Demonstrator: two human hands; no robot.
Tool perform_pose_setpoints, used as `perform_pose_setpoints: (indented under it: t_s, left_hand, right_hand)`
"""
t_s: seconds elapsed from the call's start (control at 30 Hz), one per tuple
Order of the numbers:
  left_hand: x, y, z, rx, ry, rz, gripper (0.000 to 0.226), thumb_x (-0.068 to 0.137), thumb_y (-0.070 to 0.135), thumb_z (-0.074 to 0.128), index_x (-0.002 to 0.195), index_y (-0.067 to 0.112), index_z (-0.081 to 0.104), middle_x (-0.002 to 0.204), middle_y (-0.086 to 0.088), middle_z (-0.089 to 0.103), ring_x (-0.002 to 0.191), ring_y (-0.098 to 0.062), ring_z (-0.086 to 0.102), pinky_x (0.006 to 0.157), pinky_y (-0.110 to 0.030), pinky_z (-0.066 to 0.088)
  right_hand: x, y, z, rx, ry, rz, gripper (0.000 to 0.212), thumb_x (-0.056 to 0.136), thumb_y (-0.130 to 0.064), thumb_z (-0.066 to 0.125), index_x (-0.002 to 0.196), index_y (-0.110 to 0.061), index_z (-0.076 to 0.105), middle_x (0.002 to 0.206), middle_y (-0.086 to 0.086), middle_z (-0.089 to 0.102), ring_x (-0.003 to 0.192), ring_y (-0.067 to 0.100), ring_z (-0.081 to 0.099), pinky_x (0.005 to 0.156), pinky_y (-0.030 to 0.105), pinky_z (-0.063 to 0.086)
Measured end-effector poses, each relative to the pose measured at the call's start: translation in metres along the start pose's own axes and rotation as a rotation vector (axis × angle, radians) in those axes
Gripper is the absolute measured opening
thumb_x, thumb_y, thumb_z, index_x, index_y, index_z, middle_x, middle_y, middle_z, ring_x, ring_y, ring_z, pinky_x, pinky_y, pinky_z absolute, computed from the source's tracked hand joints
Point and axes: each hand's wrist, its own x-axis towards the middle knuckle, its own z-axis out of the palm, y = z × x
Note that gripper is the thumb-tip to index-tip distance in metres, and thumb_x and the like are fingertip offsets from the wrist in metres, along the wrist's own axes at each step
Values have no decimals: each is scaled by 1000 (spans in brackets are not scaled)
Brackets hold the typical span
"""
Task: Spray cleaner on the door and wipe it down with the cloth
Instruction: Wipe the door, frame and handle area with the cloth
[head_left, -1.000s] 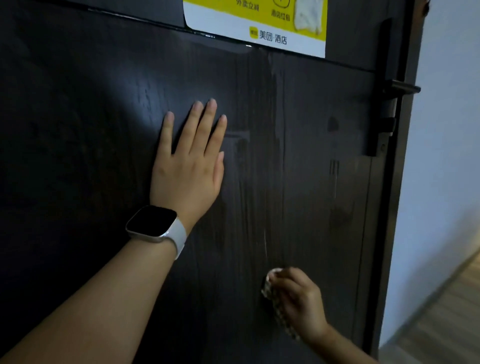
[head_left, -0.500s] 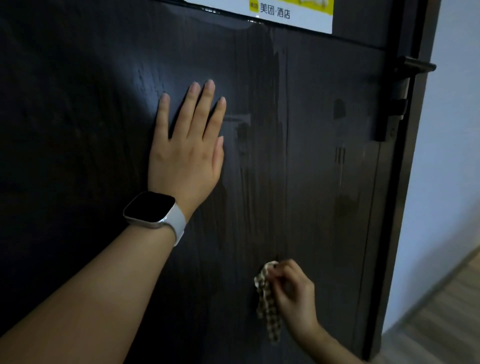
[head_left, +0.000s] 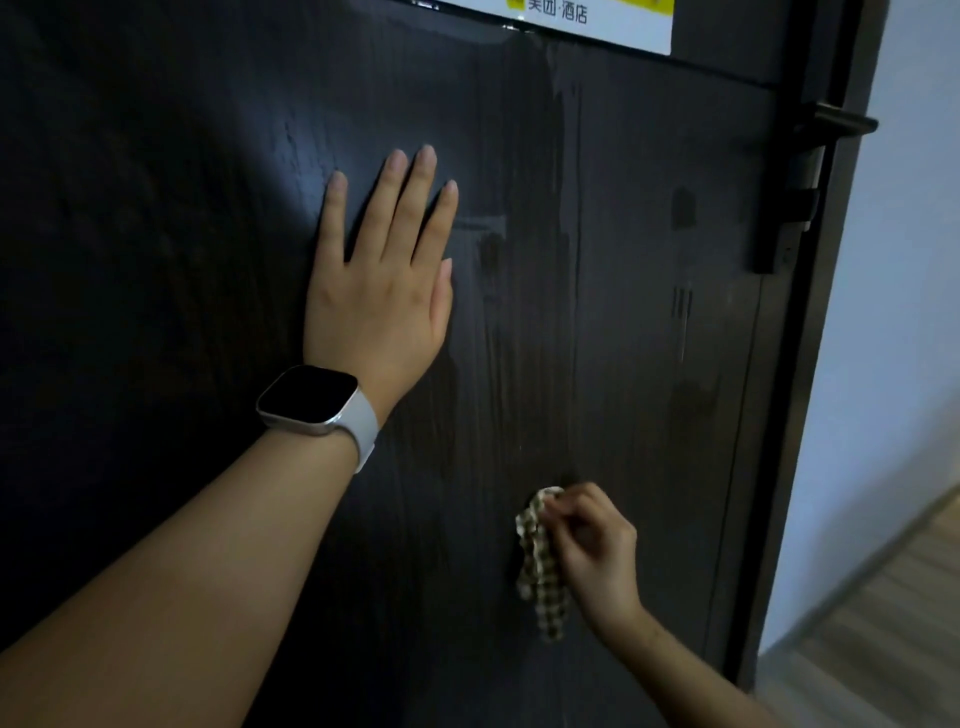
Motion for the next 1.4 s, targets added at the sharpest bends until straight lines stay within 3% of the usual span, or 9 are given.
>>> perform_pose_setpoints:
  t_s: [0.27,0.47,0.6,0.67,0.87,0.93,1.1,1.3,1.4]
  left_hand:
    - [0,-1,1,9,18,7,53,105,32,21,154,14,13,162,-9,9,149,-25,7,118,-51,2]
    - [0,-1,1,-5,23,11,53,104,32,20,154,14,12,162,-10,9,149,-26,8,118,-52,5]
    - [-1,-1,2,7,29,11,53,105,32,20,154,14,13,162,-10,9,149,-26,8,118,-52,5]
    - [-1,-1,2,7,34,17,53,104,32,20,154,14,13,162,-10,9,149,-26,9,118,-52,5]
    - [0,0,1,27,29,18,52,104,32,22,153,14,16,162,-9,13,149,-24,12,118,-50,6]
    - [1,-1,-1,16,21,23,53,104,32,23,153,14,17,162,-9,13,149,-24,12,119,-50,7]
    - [2,-7,-9,-13,-37,71,56,102,32,30,153,13,17,162,-11,12,149,-25,10,119,-49,7]
    - [-9,-36,-22,-77,-19,149,52,102,27,33,151,11,27,158,-14,23,146,-28,23,118,-40,11]
    - [-18,-39,-21,12,-29,139,53,105,32,24,153,10,20,161,-12,14,148,-26,14,120,-43,5]
  right_hand:
    - [27,-37,28,199,294,79,11,83,-1,71,86,-11,72,87,2,62,82,6,62,75,13,48]
    - [-4,-29,49,-108,-46,-444,2,90,-12,65,91,-12,66,95,-1,55,89,12,54,77,20,42]
    - [33,-25,39,102,429,-13,12,89,-4,65,88,-17,64,94,5,55,89,18,59,76,33,50]
    - [35,-39,58,150,532,106,8,89,-3,65,92,-11,67,99,9,54,94,22,59,82,42,53]
    - [10,-52,68,-128,-26,-566,23,84,-1,64,103,-14,63,99,1,50,90,16,50,79,25,40]
    - [34,-46,53,-155,78,-535,20,87,-4,58,103,-11,67,99,0,50,94,14,50,79,25,42]
    - [84,-63,55,47,517,-74,30,86,5,64,111,-12,70,98,5,54,92,28,56,83,23,47]
    - [62,-79,63,-145,-8,-665,35,92,-2,49,121,-15,63,107,4,51,97,22,50,81,34,45]
    - [105,-59,33,-137,193,-542,32,95,-3,48,118,-17,65,104,4,52,93,32,57,75,43,50]
